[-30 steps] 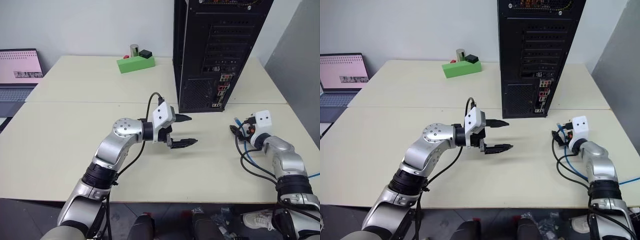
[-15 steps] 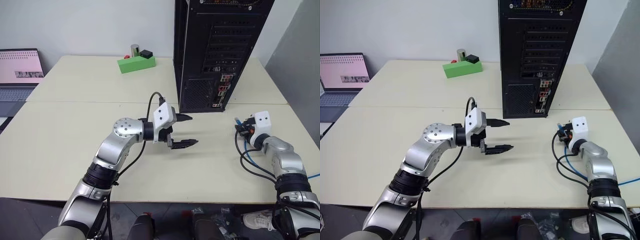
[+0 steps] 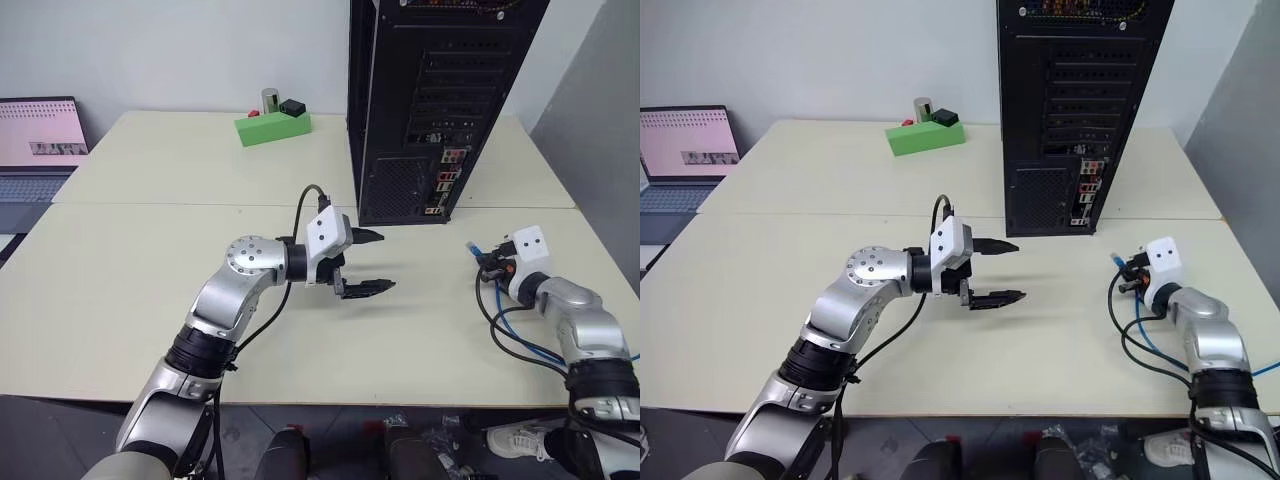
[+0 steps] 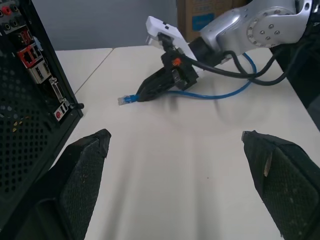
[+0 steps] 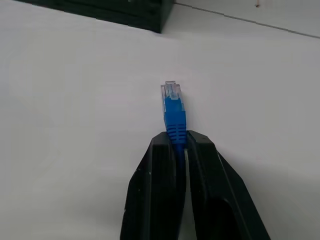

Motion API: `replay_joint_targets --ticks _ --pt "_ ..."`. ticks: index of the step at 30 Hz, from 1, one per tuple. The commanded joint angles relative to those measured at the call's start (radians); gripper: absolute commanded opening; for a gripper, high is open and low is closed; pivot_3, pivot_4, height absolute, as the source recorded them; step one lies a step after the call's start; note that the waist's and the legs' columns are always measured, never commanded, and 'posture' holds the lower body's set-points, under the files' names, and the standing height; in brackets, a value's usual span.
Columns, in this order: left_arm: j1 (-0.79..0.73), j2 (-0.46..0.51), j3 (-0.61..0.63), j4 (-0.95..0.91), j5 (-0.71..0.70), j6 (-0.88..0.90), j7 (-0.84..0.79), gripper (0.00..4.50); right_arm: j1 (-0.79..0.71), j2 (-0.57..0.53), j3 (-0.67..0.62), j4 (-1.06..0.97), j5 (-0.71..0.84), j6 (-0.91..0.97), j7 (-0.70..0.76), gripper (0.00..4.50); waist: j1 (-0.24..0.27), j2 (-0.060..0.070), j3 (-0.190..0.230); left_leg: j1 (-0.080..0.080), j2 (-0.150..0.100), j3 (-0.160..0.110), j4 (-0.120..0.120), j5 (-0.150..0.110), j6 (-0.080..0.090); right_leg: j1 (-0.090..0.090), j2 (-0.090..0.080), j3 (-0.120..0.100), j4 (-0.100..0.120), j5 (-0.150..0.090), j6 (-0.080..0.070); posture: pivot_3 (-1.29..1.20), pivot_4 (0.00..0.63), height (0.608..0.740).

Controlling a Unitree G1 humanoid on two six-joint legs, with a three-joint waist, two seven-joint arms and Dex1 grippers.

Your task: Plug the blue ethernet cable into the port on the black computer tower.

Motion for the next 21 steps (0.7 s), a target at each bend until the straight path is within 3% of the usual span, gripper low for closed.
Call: replay_joint_targets --ticks 1,11,21 --pt "-0.008 0.023 0.026 -0.014 -0.015 -0.007 -0.023 4.50 0.024 -0.036 0.020 -0.181 0.042 0.060 0.075 0.09 -0.002 0.000 0.000 0.000 0.000 0.000 0.000 0.000 0.000 0.000 0.000 0.000 0.000 0.000 0.000 0.00 0.150 0.740" --pt "0.012 0.129 0.013 0.027 0.020 -0.039 -0.100 4.50 0.008 -0.104 0.150 -0.493 0.111 0.109 0.275 0.09 -0.003 0.000 0.000 0.000 0.000 -0.001 0.000 0.000 0.000 0.000 0.000 -0.001 0.000 0.000 0.000 0.00 0.150 0.740" --pt "0.004 0.116 -0.027 0.059 0.059 -0.094 -0.137 4.50 -0.078 -0.148 0.307 -0.557 0.032 0.032 0.378 0.07 0.002 0.000 0.000 -0.001 0.000 -0.001 0.000 0.000 0.000 0.000 0.000 -0.002 -0.001 0.000 0.000 0.00 0.150 0.740"
